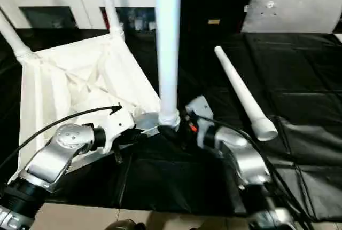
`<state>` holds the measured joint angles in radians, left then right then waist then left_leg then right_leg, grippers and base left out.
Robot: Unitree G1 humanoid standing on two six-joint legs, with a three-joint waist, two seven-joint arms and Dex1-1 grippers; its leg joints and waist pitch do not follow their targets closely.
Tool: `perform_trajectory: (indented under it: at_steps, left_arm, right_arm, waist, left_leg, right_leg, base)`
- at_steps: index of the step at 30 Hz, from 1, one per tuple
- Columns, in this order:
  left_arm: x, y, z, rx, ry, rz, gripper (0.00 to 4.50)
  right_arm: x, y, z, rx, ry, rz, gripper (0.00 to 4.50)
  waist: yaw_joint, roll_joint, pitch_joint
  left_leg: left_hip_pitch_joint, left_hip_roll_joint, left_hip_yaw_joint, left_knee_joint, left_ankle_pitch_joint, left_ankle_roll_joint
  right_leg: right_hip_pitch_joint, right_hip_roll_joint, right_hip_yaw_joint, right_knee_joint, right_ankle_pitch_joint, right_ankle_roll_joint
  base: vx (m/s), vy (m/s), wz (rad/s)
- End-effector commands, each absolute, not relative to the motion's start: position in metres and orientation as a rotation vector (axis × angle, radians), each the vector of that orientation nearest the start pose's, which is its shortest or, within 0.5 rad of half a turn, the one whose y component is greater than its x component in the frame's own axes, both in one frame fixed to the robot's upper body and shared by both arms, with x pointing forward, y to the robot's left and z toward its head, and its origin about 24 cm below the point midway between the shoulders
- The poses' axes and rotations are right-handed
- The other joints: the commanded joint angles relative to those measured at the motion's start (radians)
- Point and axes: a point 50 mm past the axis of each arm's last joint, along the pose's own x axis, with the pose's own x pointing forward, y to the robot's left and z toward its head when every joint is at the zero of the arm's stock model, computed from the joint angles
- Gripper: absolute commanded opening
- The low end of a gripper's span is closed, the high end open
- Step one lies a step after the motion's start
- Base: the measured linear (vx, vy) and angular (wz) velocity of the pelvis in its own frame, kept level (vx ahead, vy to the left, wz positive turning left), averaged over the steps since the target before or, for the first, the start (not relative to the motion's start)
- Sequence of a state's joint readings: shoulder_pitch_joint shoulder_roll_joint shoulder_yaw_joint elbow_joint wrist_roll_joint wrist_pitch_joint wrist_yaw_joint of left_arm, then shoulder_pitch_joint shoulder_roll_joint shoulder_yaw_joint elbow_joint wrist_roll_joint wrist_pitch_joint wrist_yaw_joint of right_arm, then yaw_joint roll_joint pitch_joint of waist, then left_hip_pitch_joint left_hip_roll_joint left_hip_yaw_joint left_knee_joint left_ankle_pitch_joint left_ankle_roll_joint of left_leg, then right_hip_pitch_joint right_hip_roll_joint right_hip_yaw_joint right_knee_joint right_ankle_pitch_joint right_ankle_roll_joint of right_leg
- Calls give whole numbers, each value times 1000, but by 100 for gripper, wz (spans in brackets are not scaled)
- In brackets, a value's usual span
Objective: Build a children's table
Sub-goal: Insert table leg to table base, then rotate leg to tighten
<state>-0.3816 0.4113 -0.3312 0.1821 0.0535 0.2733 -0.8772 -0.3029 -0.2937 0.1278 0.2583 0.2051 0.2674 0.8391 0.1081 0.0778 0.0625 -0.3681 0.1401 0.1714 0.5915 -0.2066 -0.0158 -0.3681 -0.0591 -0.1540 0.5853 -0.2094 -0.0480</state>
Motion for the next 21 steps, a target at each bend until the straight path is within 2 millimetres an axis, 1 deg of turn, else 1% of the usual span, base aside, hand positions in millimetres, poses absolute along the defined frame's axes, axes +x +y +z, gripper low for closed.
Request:
perform_trajectory:
  at_steps: [1, 3, 5, 6, 7, 8, 10, 11, 14, 16, 17, 18, 20, 21]
  left_arm:
    - [296, 135, 57, 564, 363, -1062, 0]
    - [295, 136, 56, 575, 360, -1085, 0]
    - [295, 135, 56, 584, 346, -1126, 0]
    - [294, 134, 55, 590, 342, -1154, 0]
    - [293, 133, 55, 598, 336, -1187, 0]
    - [292, 133, 54, 602, 332, -1200, 0]
    - [291, 131, 54, 613, 331, -1234, 0]
    - [290, 131, 54, 620, 330, -1247, 0]
    - [289, 130, 53, 639, 332, -1282, 0]
    - [288, 130, 52, 653, 336, -1306, 0]
    - [288, 130, 52, 655, 336, -1308, 0]
    - [287, 130, 52, 659, 336, -1320, 0]
    - [287, 130, 52, 662, 335, -1330, 0]
    - [287, 129, 52, 664, 332, -1345, 0]
  right_arm:
    - [281, -140, 33, -32, 337, 945, 445]
    - [279, -144, 36, -52, 315, 944, 445]
    - [280, -150, 40, -114, 264, 924, 445]
    - [280, -153, 44, -151, 238, 931, 445]
    - [280, -155, 47, -186, 218, 943, 445]
    - [280, -156, 48, -197, 218, 947, 445]
    - [280, -158, 53, -227, 208, 979, 445]
    - [281, -159, 56, -241, 199, 988, 445]
    - [285, -160, 64, -265, 152, 993, 445]
    - [286, -157, 69, -264, 125, 1025, 445]
    - [286, -157, 69, -266, 122, 1030, 445]
    - [286, -155, 69, -278, 116, 1041, 445]
    - [286, -155, 69, -288, 110, 1048, 445]
    - [287, -153, 69, -302, 104, 1058, 445]
  waist:
    - [4, -5, -65]
    - [6, -2, -66]
    - [8, -2, -72]
    - [8, -2, -72]
    - [8, -2, -74]
    - [9, -2, -76]
    - [11, -2, -77]
    - [12, -4, -76]
    - [17, -5, -77]
    - [18, -6, -76]
    - [21, -4, -76]
    - [22, -7, -76]
    - [32, -5, -75]
    - [33, -9, -76]
  left_leg:
    - [7, 121, -56, -71, -182, 63]
    - [9, 123, -56, -70, -173, 65]
    - [6, 124, -56, -67, -138, 71]
    - [5, 123, -56, -66, -131, 75]
    - [3, 120, -54, -62, -122, 81]
    - [4, 121, -54, -61, -108, 87]
    - [4, 124, -55, -59, -106, 99]
    - [4, 123, -54, -59, -104, 107]
    - [4, 123, -53, -57, -100, 113]
    - [6, 126, -54, -57, -104, 111]
    - [7, 127, -53, -57, -111, 107]
    - [7, 127, -53, -57, -111, 106]
    - [10, 128, -51, -55, -119, 96]
    - [10, 128, -51, -55, -119, 94]
  right_leg:
    - [46, -145, 101, -83, -236, -97]
    - [44, -142, 100, -82, -222, -100]
    - [45, -142, 100, -70, -150, -111]
    - [45, -142, 100, -69, -136, -114]
    - [46, -144, 99, -68, -117, -115]
    - [47, -142, 98, -63, -88, -119]
    - [47, -141, 97, -59, -66, -126]
    - [48, -141, 97, -58, -57, -131]
    - [47, -142, 96, -59, -71, -133]
    - [45, -140, 96, -58, -84, -135]
    - [45, -142, 98, -57, -95, -135]
    - [44, -142, 98, -58, -98, -136]
    - [41, -143, 101, -58, -115, -137]
    - [41, -143, 101, -58, -116, -137]
  base:
    - [0, 0, 0]
    - [0, 0, 0]
    - [0, 0, 0]
    - [0, 0, 0]
    - [0, 0, 0]
    - [0, 0, 0]
    - [0, 0, 0]
    - [0, 0, 0]
    - [0, 0, 0]
    - [0, 0, 0]
    - [0, 0, 0]
    - [0, 0, 0]
    - [0, 0, 0]
    - [0, 0, 0]
